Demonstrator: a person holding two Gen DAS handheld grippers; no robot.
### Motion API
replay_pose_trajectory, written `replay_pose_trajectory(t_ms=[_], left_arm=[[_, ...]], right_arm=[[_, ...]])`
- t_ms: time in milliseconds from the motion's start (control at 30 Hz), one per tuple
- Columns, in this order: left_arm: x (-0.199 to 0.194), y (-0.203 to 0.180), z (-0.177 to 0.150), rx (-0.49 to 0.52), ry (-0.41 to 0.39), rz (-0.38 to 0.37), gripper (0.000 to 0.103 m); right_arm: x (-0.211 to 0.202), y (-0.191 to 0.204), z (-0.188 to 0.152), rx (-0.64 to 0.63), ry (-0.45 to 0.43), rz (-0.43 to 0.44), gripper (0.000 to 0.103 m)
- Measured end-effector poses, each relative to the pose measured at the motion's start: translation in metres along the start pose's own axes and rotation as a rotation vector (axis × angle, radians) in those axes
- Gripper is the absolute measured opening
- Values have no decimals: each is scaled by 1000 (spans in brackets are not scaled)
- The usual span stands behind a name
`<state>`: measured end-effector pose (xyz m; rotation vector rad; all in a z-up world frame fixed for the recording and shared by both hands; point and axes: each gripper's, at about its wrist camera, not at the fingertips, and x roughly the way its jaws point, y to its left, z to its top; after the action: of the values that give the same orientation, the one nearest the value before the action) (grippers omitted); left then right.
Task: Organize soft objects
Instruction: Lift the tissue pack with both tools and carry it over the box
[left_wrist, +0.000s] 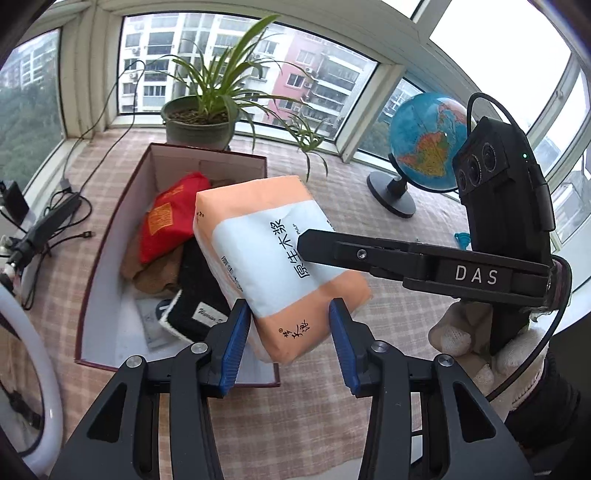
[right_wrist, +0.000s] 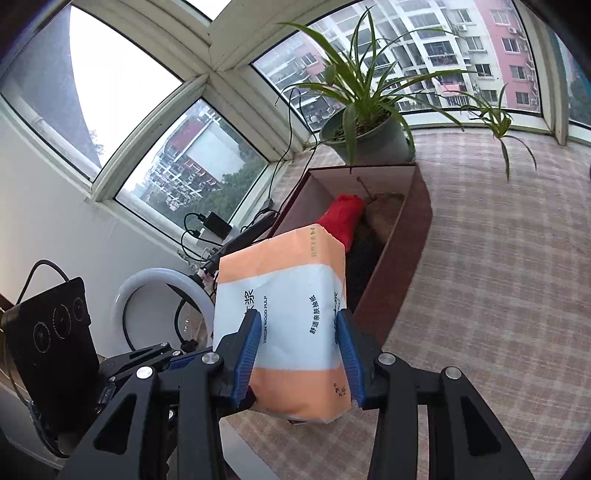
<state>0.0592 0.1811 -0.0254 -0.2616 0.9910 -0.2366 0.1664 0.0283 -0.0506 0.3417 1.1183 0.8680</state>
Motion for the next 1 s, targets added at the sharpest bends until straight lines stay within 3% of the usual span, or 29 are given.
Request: replay_pose_trajectory(t_ms=[500,1000], left_arm=[[-17,61,6,-64,-36,28,42],[-13,95,7,-111,-24,14,42]], right_arm=[[45,38,8,-38,57,9,40],[73,43,1,8,101,17,39]])
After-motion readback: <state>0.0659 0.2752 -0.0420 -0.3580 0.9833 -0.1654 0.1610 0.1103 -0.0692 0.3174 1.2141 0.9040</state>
